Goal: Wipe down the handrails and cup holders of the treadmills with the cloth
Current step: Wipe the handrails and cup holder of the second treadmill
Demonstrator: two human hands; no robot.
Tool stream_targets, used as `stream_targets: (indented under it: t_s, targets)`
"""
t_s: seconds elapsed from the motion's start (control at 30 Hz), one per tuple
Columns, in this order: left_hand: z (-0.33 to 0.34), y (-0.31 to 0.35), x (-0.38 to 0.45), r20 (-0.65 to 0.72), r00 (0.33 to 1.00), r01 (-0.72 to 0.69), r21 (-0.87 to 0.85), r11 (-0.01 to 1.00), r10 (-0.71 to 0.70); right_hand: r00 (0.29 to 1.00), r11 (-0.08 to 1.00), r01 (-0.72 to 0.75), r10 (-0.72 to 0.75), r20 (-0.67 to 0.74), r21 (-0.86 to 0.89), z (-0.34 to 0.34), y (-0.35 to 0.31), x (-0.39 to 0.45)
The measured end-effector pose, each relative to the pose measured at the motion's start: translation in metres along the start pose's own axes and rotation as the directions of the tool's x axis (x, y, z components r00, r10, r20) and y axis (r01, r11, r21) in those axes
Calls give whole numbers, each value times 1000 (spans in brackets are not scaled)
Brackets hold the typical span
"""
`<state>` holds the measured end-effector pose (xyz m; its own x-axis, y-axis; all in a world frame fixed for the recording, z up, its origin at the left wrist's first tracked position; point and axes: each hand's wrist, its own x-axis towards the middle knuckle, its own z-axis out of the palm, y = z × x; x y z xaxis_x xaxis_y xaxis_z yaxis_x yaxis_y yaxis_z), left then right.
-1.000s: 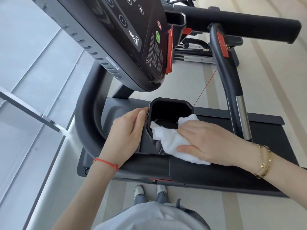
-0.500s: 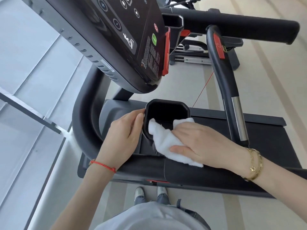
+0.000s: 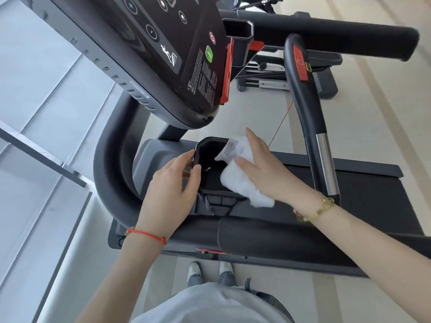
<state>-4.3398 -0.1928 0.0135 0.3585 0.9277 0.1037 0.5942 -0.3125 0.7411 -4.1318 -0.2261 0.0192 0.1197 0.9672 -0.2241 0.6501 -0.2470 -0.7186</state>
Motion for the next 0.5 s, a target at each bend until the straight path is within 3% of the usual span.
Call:
stream_targets:
  t_s: [0.23,0.33,0.5]
  targets:
    - [6,-2,-3,-39,999,-3,53,999,5,999,999,-43,43,1,18,9,7,-30]
    - [8,-2,-2,-59,998,-9,85,996,14,999,999,-44,44,1,-4,-2,4,-3]
    - [9,-2,-1,-75,997,-21,100,995,29,988,984,75,-51,149,-160,-26,-7,40]
